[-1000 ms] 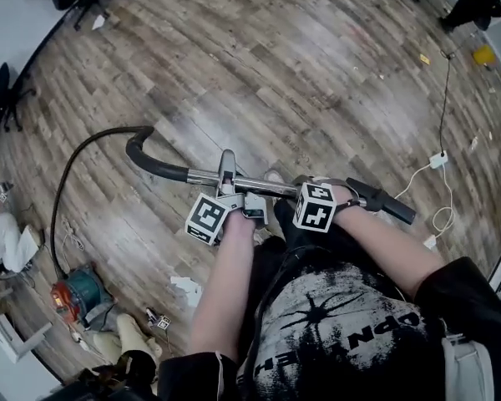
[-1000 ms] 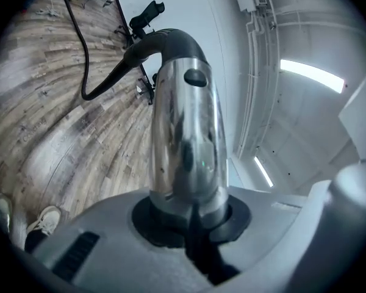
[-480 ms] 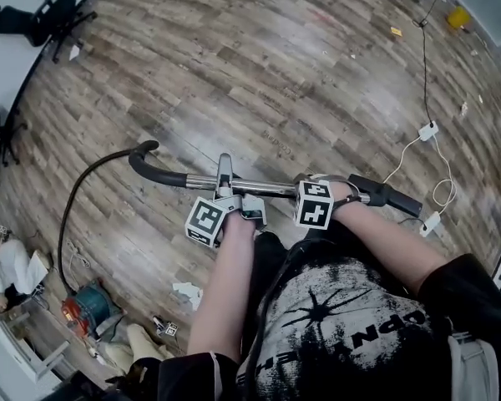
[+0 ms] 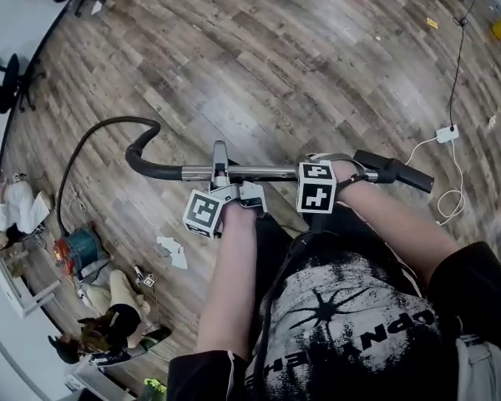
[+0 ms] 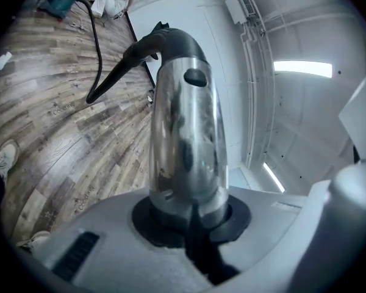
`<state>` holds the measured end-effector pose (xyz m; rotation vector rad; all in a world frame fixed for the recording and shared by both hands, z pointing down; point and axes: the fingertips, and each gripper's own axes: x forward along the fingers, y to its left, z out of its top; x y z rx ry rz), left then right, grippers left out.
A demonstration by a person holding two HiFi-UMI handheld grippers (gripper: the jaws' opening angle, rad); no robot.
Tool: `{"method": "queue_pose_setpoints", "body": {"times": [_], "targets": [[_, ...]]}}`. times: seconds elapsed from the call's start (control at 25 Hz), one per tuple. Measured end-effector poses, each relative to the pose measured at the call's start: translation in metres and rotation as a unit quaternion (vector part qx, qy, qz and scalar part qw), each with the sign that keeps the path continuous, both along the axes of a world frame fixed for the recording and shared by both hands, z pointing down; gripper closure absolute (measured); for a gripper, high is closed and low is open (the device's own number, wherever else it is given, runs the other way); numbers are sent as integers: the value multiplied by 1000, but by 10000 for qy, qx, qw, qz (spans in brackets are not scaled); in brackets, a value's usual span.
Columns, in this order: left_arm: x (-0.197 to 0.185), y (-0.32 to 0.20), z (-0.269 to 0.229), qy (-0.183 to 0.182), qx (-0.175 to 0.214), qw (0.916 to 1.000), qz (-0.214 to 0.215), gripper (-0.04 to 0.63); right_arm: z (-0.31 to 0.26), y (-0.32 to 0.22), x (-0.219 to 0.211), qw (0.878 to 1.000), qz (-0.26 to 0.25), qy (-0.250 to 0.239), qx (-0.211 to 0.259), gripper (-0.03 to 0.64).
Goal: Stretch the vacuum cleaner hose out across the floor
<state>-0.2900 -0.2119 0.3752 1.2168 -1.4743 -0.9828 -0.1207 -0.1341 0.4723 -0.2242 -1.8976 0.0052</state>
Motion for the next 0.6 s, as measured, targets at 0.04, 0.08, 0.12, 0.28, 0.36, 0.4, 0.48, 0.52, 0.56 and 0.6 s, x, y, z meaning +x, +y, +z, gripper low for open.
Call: {"method": "queue_pose_setpoints", "body": {"times": [0.04,0.08,0.12,0.28,0.36,0.4,0.48,0.52,0.56,0.6], "targets": [[6,2,0,45,-12,10000,-75,555,0,0,6,10000,-65,-1,-16,551],[12,2,-1,105,0,9998,-139,555,1,0,11,9999,-114,-6,-12,551],[14,3,-2,118,8,9998,-177,555,1,-1,13,9999,-146,-19,-6,551],[18,6,-8,82,-26,9999,-136,555,-3,6,16,9999,-116,-63,-92,551],[19,9,-6,143,39,9999,-63,555,-2,10,16,10000,-40,-9,-40,551],[17,11,-3,199,83,9998,-32,555,1,12,14,10000,2,32,18,551],[8,20,5,217,113,9997,37,555,5,20,7,9998,68,118,131,551],[3,24,6,244,132,9996,79,555,6,24,3,9997,105,160,178,551],[1,27,5,307,183,9993,148,555,5,29,0,9994,167,207,216,551],[1,28,3,396,246,9986,243,555,3,33,-2,9990,260,260,248,551]]}}
